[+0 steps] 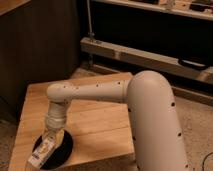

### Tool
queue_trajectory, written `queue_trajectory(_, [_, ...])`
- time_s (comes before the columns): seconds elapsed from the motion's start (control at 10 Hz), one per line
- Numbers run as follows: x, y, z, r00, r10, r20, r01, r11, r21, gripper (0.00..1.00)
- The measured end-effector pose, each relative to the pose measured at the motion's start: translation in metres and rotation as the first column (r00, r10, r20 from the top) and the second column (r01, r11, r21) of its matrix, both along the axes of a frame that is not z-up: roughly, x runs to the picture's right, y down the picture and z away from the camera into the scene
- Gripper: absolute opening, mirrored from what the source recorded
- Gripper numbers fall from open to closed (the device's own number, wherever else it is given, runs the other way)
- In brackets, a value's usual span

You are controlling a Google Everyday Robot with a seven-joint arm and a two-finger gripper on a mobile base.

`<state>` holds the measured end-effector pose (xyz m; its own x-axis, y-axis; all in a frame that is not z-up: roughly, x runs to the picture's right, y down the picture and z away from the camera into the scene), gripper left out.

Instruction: Place the bottle in the ceramic bowl

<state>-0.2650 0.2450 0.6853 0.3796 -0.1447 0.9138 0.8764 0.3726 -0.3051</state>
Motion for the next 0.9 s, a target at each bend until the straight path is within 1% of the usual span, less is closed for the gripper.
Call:
queue_trajectory(0.2, [0.0001, -0.0002, 0.0001, 1.0, 0.001, 0.0, -0.001, 1.0, 0.0, 0.0])
queue_trajectory(0.3, [0.0001, -0.0002, 0.0001, 1.0, 0.001, 0.0, -0.001, 1.0, 0.0, 0.03])
queue_trajectory(0.4, [0.0002, -0.0002, 0.0001, 1.0, 0.0, 0.0, 0.0, 1.0, 0.0, 0.11])
queue_trajectory(0.6, [0.0003, -0.0003, 0.0002, 1.0, 0.001, -0.001, -0.001, 1.0, 0.0, 0.34])
queue_trajectory(0.7, [0.0003, -0.0003, 0.0002, 1.0, 0.001, -0.001, -0.001, 1.0, 0.0, 0.42])
queue_trajectory(0.8, [0.0002, -0.0003, 0.0002, 1.0, 0.001, -0.001, -0.001, 1.0, 0.0, 0.54])
queue_trajectory(0.9, [0.0002, -0.0003, 0.0002, 1.0, 0.001, -0.001, -0.001, 1.0, 0.0, 0.64])
